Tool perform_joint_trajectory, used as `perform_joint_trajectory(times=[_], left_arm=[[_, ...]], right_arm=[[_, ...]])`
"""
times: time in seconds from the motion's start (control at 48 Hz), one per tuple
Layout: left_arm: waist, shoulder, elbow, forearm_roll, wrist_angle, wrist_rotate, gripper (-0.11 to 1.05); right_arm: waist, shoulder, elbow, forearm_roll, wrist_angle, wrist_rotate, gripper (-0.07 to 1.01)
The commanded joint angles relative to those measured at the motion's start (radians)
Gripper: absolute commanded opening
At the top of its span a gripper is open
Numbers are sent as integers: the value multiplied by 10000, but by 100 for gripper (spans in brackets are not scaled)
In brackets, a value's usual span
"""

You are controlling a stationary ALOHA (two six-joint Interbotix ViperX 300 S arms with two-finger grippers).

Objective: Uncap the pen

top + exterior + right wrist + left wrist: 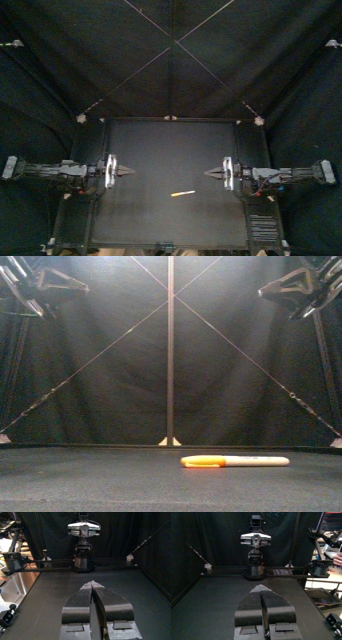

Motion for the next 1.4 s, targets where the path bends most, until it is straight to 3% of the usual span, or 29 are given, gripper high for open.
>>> perform_joint_trajectory(times=[0.021, 0.062, 0.208, 0.312, 0.438, 0.562, 0.667, 0.938, 1.062, 1.396], left_arm=[[-107, 107, -46, -169, -31, -46, -8], [-153, 138, -15, -230, -31, -46, -6], [-798, 568, 0, -291, -46, -46, 0], [-1227, 1197, -46, -307, -107, -46, 0], [-1488, 2071, -153, -491, -184, -46, 2], [-1503, 3053, -368, -905, -199, -31, 2], [-1503, 3758, -522, -1089, -199, -31, 4], [-1519, 5170, -920, -1135, -199, -15, 27], [-1503, 5492, -1012, -1135, -199, -15, 39], [-1519, 5722, -1104, -1135, -199, -15, 69]], right_arm=[[138, 337, -77, 61, -46, 92, -1], [169, 522, -107, 77, -31, 153, -2], [568, 1718, -230, 261, 123, 476, -1], [1043, 2715, -506, 660, 491, 721, -1], [1488, 3912, -951, 1181, 1227, 1058, 0], [1672, 4955, -1427, 1381, 2040, 1120, 4], [1672, 5599, -1703, 1396, 2454, 1120, 14], [1565, 7210, -2010, 1396, 2592, 1120, 66], [1457, 7946, -2209, 1350, 2608, 1120, 83], [997, 9050, -2746, 721, 3099, 1104, 86]])
